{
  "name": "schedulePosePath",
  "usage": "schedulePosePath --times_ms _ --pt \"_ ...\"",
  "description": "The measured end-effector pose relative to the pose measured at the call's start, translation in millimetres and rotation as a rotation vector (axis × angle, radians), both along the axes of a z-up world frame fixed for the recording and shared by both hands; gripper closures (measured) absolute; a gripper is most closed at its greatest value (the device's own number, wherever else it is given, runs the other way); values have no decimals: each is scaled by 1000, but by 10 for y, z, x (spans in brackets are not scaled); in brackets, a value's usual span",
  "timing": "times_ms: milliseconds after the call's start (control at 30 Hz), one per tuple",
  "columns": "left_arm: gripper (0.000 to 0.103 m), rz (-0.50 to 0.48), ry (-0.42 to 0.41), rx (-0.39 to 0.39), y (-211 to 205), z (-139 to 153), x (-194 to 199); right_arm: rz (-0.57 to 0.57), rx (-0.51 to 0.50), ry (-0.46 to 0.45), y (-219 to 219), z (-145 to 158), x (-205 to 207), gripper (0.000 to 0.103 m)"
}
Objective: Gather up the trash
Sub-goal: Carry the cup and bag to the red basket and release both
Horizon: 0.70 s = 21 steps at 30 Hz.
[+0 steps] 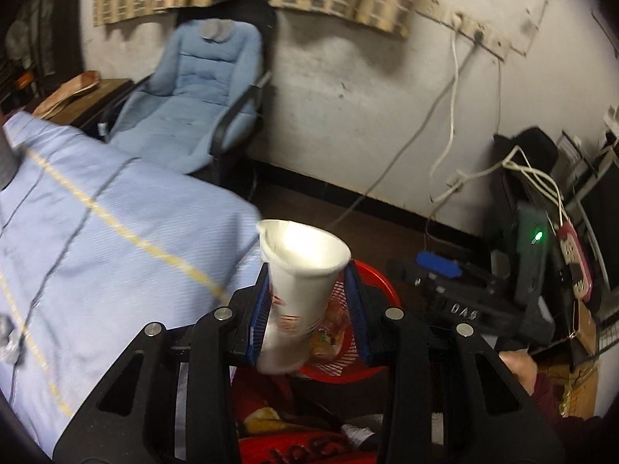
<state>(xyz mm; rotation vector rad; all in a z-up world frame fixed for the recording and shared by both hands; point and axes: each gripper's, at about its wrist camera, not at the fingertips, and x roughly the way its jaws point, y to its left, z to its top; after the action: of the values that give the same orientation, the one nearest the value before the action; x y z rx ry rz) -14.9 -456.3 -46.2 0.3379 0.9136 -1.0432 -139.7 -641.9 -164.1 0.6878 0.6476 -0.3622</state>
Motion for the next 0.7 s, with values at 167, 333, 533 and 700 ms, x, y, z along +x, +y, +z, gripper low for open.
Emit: schedulePosePath --times_ms 167,333,533,700 --pt "44 -54 -4 35 -258 -98 -126 -43 46 -18 -189 -77 -119 28" --pt "27 -41 -58 27 -241 -31 -173 -43 61 -29 -205 -95 -143 28" --pt "16 59 -71 -4 24 75 -1 -1 38 -31 -66 16 -32 28" --pt "16 110 -61 -24 257 136 104 34 1 -41 122 202 23 28"
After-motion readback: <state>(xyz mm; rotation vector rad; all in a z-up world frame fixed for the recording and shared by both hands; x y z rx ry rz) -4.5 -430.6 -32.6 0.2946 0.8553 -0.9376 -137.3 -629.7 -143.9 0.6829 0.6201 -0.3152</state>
